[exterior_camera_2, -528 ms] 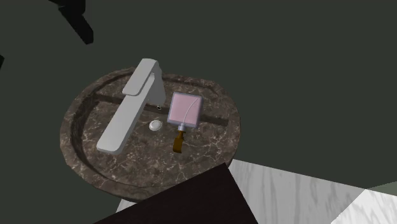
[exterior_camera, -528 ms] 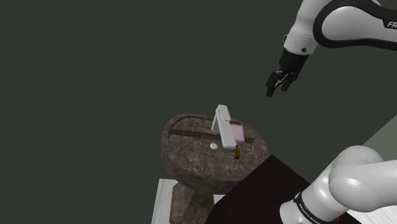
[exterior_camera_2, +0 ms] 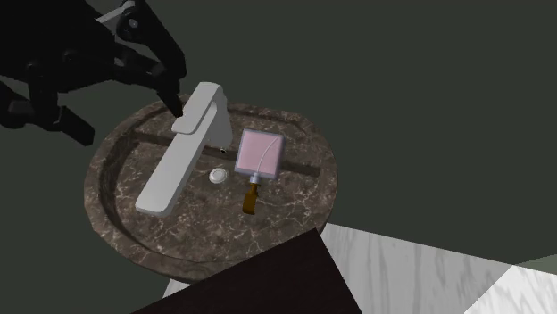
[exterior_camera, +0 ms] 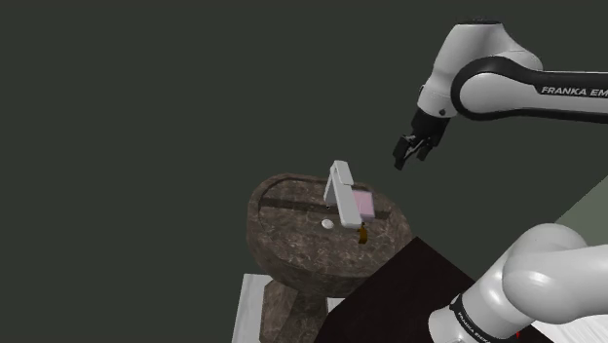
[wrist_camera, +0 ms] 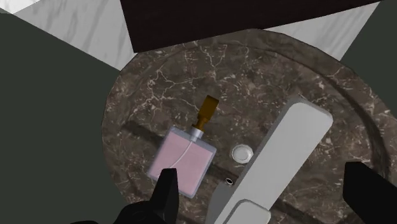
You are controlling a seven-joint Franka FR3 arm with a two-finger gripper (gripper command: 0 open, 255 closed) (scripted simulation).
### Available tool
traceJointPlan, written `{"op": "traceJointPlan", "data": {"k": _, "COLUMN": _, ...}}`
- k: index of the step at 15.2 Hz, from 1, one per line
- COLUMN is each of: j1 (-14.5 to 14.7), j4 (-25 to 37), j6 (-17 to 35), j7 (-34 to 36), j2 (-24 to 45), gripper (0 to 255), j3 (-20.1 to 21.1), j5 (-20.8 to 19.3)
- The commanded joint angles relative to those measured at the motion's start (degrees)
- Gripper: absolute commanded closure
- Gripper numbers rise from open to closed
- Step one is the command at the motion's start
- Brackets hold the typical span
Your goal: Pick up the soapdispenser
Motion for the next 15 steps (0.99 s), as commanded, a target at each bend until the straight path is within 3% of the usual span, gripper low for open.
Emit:
{"op": "traceJointPlan", "data": {"k": 1, "j1": -0.5, "j4": -3.3, "j6": 4.8, "j7": 0.9, "j2": 0.9, "gripper": 0, "j3": -0.1, "j5": -0.8}}
{"op": "traceJointPlan", "data": {"k": 8, "j1": -3.4, "j4": -12.2, "j6": 22.4, "j7": 4.5, "j2": 8.2, "gripper": 0, "j3": -0.7, "j5": -4.7}}
{"op": "traceJointPlan", "data": {"k": 15, "j1": -9.0, "j4": -15.9, "j6": 41.9, "j7": 11.2, "j2": 22.7, "gripper": 0, "j3": 0.1, "j5": -12.5}}
